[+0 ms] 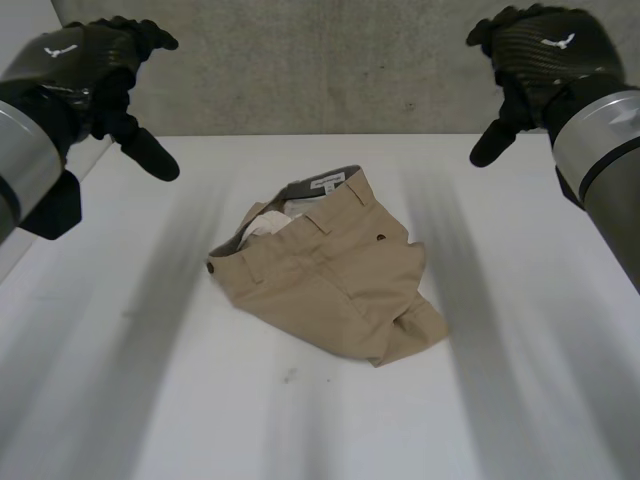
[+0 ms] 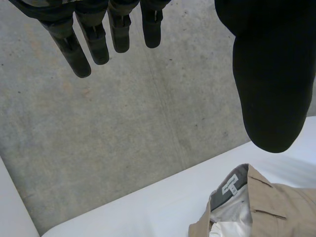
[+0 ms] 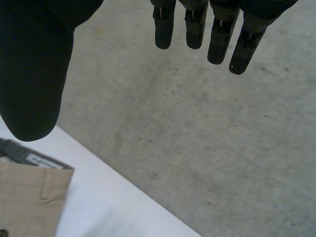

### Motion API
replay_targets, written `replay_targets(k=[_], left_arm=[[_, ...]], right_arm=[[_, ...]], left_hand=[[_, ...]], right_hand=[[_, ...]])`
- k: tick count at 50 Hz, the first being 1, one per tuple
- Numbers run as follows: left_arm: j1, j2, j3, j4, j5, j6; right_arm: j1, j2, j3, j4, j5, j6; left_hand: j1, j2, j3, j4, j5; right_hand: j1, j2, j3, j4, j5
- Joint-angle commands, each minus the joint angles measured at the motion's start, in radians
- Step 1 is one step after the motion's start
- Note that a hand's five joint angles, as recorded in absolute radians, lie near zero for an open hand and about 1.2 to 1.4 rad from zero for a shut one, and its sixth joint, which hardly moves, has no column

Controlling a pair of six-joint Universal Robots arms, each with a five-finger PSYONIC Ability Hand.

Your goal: Fold the shorts.

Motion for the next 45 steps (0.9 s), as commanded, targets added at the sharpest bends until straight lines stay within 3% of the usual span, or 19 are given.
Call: replay_targets(k=[1, 5, 13, 22, 25, 27, 30, 31, 34, 38, 39, 41, 45], left_arm=[[-0.024, -0.118, -0.037, 0.117, 0.003, 0.000], [-0.054, -0.242, -0.040, 0.195, 0.003, 0.001], [-0.091, -0.535, 0.052, 0.360, 0.050, 0.045], [-0.122, -0.804, 0.245, 0.373, 0.064, 0.174], [-0.130, -0.854, 0.285, 0.373, 0.063, 0.190], [-0.131, -0.868, 0.293, 0.373, 0.061, 0.191], [-0.143, -0.882, 0.296, 0.371, 0.060, 0.191], [-0.153, -0.881, 0.296, 0.371, 0.055, 0.190], [-0.163, -0.867, 0.285, 0.373, 0.038, 0.191], [-0.163, -0.790, 0.262, 0.382, -0.076, 0.194], [-0.156, -0.736, 0.247, 0.393, -0.141, 0.193], [-0.137, -0.677, 0.228, 0.413, -0.193, 0.190], [-0.050, -0.507, 0.169, 0.472, -0.221, 0.194]], right_arm=[[0.010, 0.035, 0.066, -0.002, -0.167, -0.143], [0.010, 0.087, 0.129, -0.002, -0.234, -0.222], [-0.011, 0.116, 0.316, -0.036, -0.257, -0.232], [-0.094, 0.107, 0.574, -0.293, -0.260, -0.243], [-0.111, 0.107, 0.600, -0.333, -0.263, -0.244], [-0.119, 0.107, 0.602, -0.336, -0.263, -0.243], [-0.125, 0.107, 0.602, -0.338, -0.263, -0.243], [-0.126, 0.107, 0.602, -0.336, -0.263, -0.244], [-0.123, 0.107, 0.608, -0.339, -0.258, -0.244], [-0.117, 0.112, 0.612, -0.344, -0.258, -0.244], [-0.116, 0.112, 0.614, -0.346, -0.258, -0.244], [-0.116, 0.113, 0.614, -0.346, -0.258, -0.244], [-0.114, 0.116, 0.618, -0.347, -0.260, -0.244]], left_hand=[[-0.013, -0.021, -0.032, -0.021, -0.039], [0.004, -0.004, -0.014, -0.004, -0.021], [0.148, 0.140, 0.129, 0.140, 0.123], [0.207, 0.199, 0.188, 0.199, 0.182], [0.335, 0.327, 0.317, 0.327, 0.310], [0.447, 0.439, 0.429, 0.439, 0.422], [0.875, 0.867, 0.857, 0.867, 0.850], [1.173, 1.165, 1.154, 1.165, 1.148], [1.199, 1.191, 1.180, 1.191, 1.174], [1.199, 1.191, 1.180, 1.191, 1.174], [1.199, 1.191, 1.180, 1.191, 1.174], [1.199, 1.191, 1.180, 1.191, 1.174], [1.199, 1.191, 1.180, 1.191, 1.174]], right_hand=[[-0.027, -0.047, -0.039, -0.063, -0.070], [-0.027, -0.047, -0.039, -0.063, -0.070], [-0.027, -0.047, -0.039, -0.063, -0.070], [-0.027, -0.047, -0.039, -0.063, -0.070], [-0.027, -0.047, -0.039, -0.063, -0.070], [-0.027, -0.047, -0.039, -0.063, -0.070], [-0.027, -0.047, -0.039, -0.063, -0.070], [-0.027, -0.047, -0.039, -0.063, -0.070], [-0.027, -0.047, -0.039, -0.063, -0.070], [-0.027, -0.047, -0.039, -0.063, -0.070], [-0.027, -0.047, -0.039, -0.063, -0.070], [-0.027, -0.047, -0.039, -0.063, -0.070], [-0.027, -0.047, -0.039, -0.063, -0.070]])
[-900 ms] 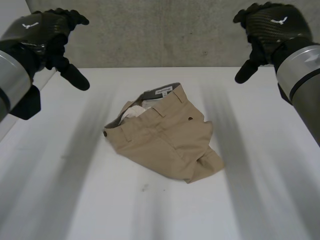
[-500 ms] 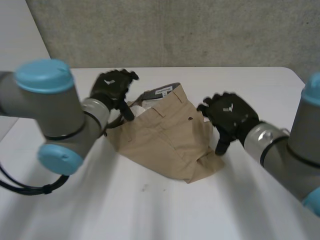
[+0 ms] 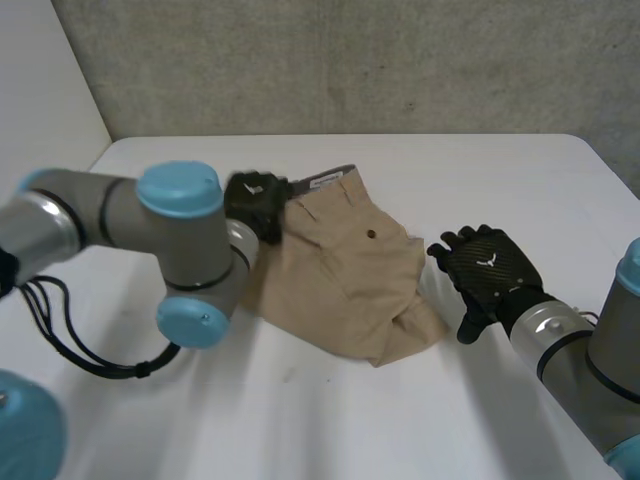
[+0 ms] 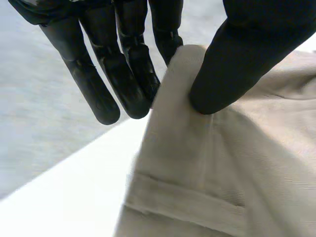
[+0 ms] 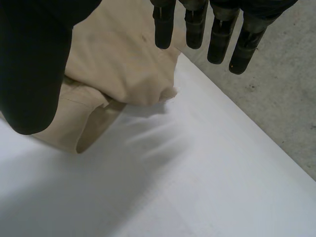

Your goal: Fold the shorts.

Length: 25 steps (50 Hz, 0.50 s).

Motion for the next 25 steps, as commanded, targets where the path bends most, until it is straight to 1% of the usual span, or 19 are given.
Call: replay_targets(k=[1, 2, 5, 6, 8, 9, 12, 13, 16, 20, 21, 23, 24, 25], left_arm=[[0.127, 0.330, -0.112, 0.100, -0.162, 0.004], [0.170, 0.397, -0.135, 0.120, -0.160, 0.004], [0.220, 0.468, -0.149, 0.148, -0.154, 0.005], [0.249, 0.508, -0.149, 0.160, -0.143, 0.007], [0.270, 0.534, -0.146, 0.165, -0.122, 0.007], [0.285, 0.554, -0.143, 0.166, -0.094, 0.007], [0.292, 0.565, -0.134, 0.168, -0.047, 0.004], [0.281, 0.566, -0.123, 0.171, -0.019, 0.004], [0.270, 0.565, -0.103, 0.185, 0.001, -0.006], [0.200, 0.510, -0.074, 0.234, 0.027, -0.009], [0.156, 0.461, -0.062, 0.261, 0.048, -0.007], [0.097, 0.410, -0.048, 0.283, 0.082, -0.007], [0.041, 0.361, -0.031, 0.297, 0.122, -0.007], [0.008, 0.332, -0.022, 0.301, 0.148, -0.006]], right_arm=[[0.007, 0.006, 0.006, -0.001, -0.001, 0.000], [0.007, 0.008, 0.006, -0.001, -0.001, 0.000], [0.009, 0.014, 0.008, -0.001, -0.001, 0.000], [0.009, 0.017, 0.008, -0.001, -0.001, 0.000], [0.007, 0.023, 0.006, -0.001, -0.001, 0.000], [0.007, 0.031, 0.006, -0.001, -0.002, 0.000], [0.007, 0.042, 0.006, -0.003, -0.001, 0.000], [0.007, 0.048, 0.004, -0.003, -0.001, 0.000], [0.007, 0.057, 0.004, -0.003, 0.002, 0.000], [0.007, 0.057, 0.006, -0.004, 0.010, 0.001], [0.006, 0.057, 0.006, -0.006, 0.010, 0.003], [0.003, 0.057, 0.006, -0.006, 0.012, 0.011], [-0.003, 0.056, 0.006, -0.007, 0.012, 0.015], [-0.005, 0.054, 0.007, -0.007, 0.013, 0.017]], left_hand=[[0.253, 0.205, 0.212, 0.198, 0.259], [0.253, 0.205, 0.212, 0.198, 0.259], [0.253, 0.205, 0.212, 0.198, 0.259], [0.253, 0.205, 0.212, 0.198, 0.259], [0.253, 0.205, 0.212, 0.198, 0.259], [0.253, 0.205, 0.212, 0.198, 0.259], [0.253, 0.205, 0.212, 0.198, 0.259], [0.253, 0.205, 0.212, 0.198, 0.259], [0.253, 0.205, 0.212, 0.198, 0.259], [0.253, 0.205, 0.212, 0.198, 0.259], [0.253, 0.205, 0.212, 0.198, 0.259], [0.253, 0.205, 0.212, 0.198, 0.259], [0.253, 0.205, 0.212, 0.198, 0.259], [0.253, 0.205, 0.212, 0.198, 0.259]], right_hand=[[-0.027, -0.047, -0.039, -0.063, -0.070], [-0.027, -0.047, -0.039, -0.063, -0.070], [-0.027, -0.047, -0.039, -0.063, -0.070], [-0.027, -0.047, -0.039, -0.063, -0.070], [-0.027, -0.047, -0.039, -0.063, -0.070], [-0.027, -0.047, -0.039, -0.063, -0.070], [-0.027, -0.047, -0.039, -0.063, -0.070], [-0.027, -0.047, -0.039, -0.063, -0.070], [-0.027, -0.047, -0.039, -0.063, -0.070], [-0.027, -0.047, -0.039, -0.063, -0.070], [-0.027, -0.047, -0.039, -0.063, -0.070], [-0.027, -0.047, -0.039, -0.063, -0.070], [-0.027, -0.047, -0.039, -0.063, -0.070], [-0.027, -0.047, -0.039, -0.063, -0.070]])
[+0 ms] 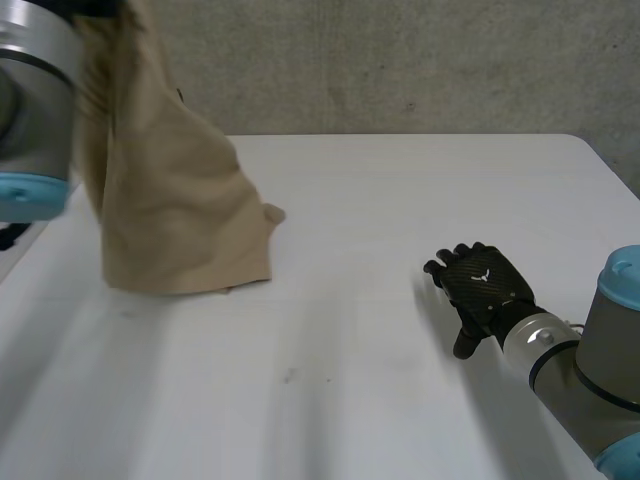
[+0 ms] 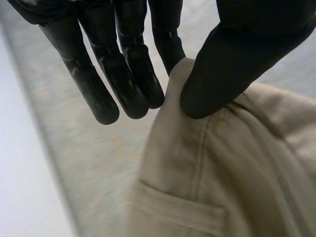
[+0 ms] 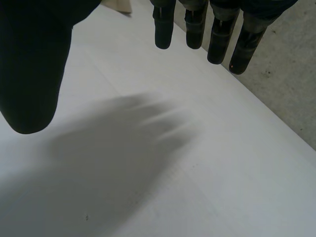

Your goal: Fold the shorts.

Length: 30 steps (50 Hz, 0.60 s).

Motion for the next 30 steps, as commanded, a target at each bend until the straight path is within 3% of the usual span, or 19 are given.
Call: replay_targets(k=[1, 8, 9, 10, 12, 17, 25, 30], left_arm=[[-0.260, -0.238, 0.079, 0.097, 0.154, -0.001], [-0.438, -0.434, 0.113, 0.083, 0.324, -0.017], [-0.456, -0.451, 0.111, 0.074, 0.340, -0.017], [-0.484, -0.481, 0.110, 0.049, 0.360, -0.014], [-0.508, -0.498, 0.110, 0.022, 0.363, -0.008], [-0.521, -0.492, 0.107, -0.028, 0.340, -0.008], [-0.459, -0.339, 0.001, -0.130, 0.144, -0.003], [-0.413, -0.164, -0.188, -0.167, 0.041, -0.005]], right_arm=[[-0.012, -0.002, 0.002, -0.005, 0.013, 0.018], [-0.018, -0.017, 0.001, -0.062, 0.104, 0.061], [-0.021, -0.022, -0.001, -0.067, 0.119, 0.065], [-0.030, -0.030, -0.005, -0.067, 0.145, 0.071], [-0.046, -0.036, -0.005, -0.068, 0.162, 0.073], [-0.064, -0.042, -0.010, -0.071, 0.168, 0.075], [-0.070, -0.044, -0.022, -0.071, 0.164, 0.075], [-0.070, -0.063, -0.025, -0.064, 0.118, 0.067]], left_hand=[[0.253, 0.200, 0.206, 0.194, 0.259], [0.216, 0.163, 0.168, 0.157, 0.222], [-0.003, -0.056, -0.050, -0.062, 0.004], [-0.572, -0.625, -0.619, -0.631, -0.565], [-0.963, -1.016, -1.011, -1.023, -0.957], [-0.969, -1.022, -1.016, -1.028, -0.962], [-0.962, -1.015, -1.009, -1.021, -0.956], [-0.965, -1.018, -1.012, -1.024, -0.959]], right_hand=[[-0.027, -0.047, -0.039, -0.063, -0.070], [-0.027, -0.047, -0.039, -0.063, -0.070], [-0.027, -0.047, -0.039, -0.063, -0.070], [-0.027, -0.047, -0.039, -0.063, -0.070], [-0.027, -0.047, -0.039, -0.063, -0.070], [-0.027, -0.047, -0.039, -0.063, -0.070], [-0.027, -0.047, -0.039, -0.063, -0.070], [-0.027, -0.047, -0.039, -0.063, -0.070]])
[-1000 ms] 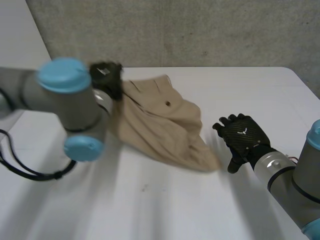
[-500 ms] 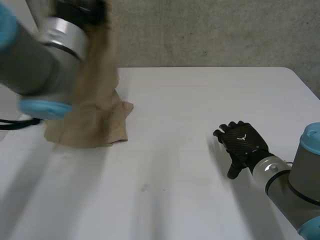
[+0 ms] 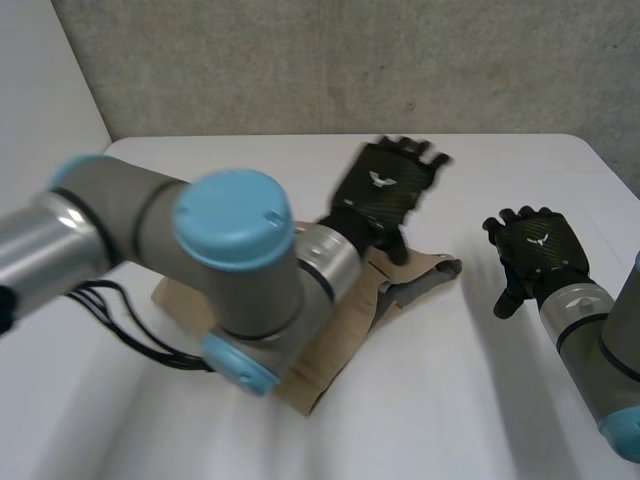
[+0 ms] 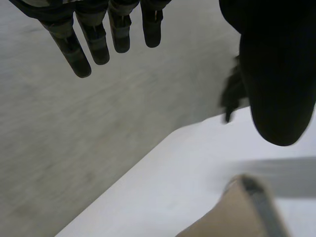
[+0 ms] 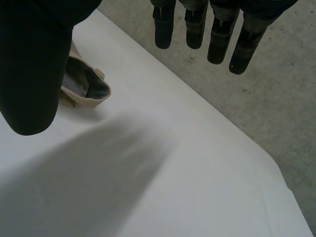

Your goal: Fold the shorts.

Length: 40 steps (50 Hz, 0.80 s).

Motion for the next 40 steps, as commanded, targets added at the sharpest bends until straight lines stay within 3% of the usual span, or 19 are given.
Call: replay_targets(k=[1, 8, 15, 22, 26, 34, 40], left_arm=[[0.077, 0.243, -0.248, -0.063, -0.167, 0.000], [0.167, 0.408, -0.487, -0.074, -0.185, -0.001], [0.268, 0.487, -0.630, -0.042, -0.177, -0.018], [0.348, 0.507, -0.731, 0.087, -0.180, -0.039], [0.385, 0.521, -0.756, 0.128, -0.179, -0.062], [0.430, 0.533, -0.770, 0.136, -0.179, -0.101], [0.443, 0.537, -0.778, 0.138, -0.179, -0.104]], right_arm=[[-0.001, -0.022, -0.005, 0.012, -0.067, -0.009], [0.007, -0.046, 0.022, 0.041, -0.267, -0.039], [0.090, -0.059, -0.002, 0.199, -0.431, -0.044], [0.304, 0.047, -0.125, 0.257, -0.427, 0.052], [0.367, 0.118, -0.185, 0.257, -0.424, 0.131], [0.458, 0.263, -0.262, 0.241, -0.424, 0.156], [0.469, 0.337, -0.298, 0.190, -0.375, 0.145]], left_hand=[[-0.011, -0.028, -0.036, -0.026, -0.042], [-0.006, -0.022, -0.031, -0.020, -0.037], [-0.006, -0.022, -0.031, -0.020, -0.037], [-0.006, -0.022, -0.031, -0.020, -0.037], [-0.006, -0.022, -0.031, -0.020, -0.037], [-0.008, -0.025, -0.034, -0.023, -0.039], [-0.011, -0.028, -0.036, -0.026, -0.042]], right_hand=[[-0.027, -0.047, -0.039, -0.063, -0.070], [-0.027, -0.047, -0.039, -0.063, -0.070], [0.009, -0.010, -0.003, -0.026, -0.033], [0.042, 0.022, 0.030, 0.006, -0.001], [0.042, 0.022, 0.030, 0.006, -0.001], [0.121, 0.101, 0.109, 0.085, 0.078], [0.215, 0.195, 0.203, 0.179, 0.172]])
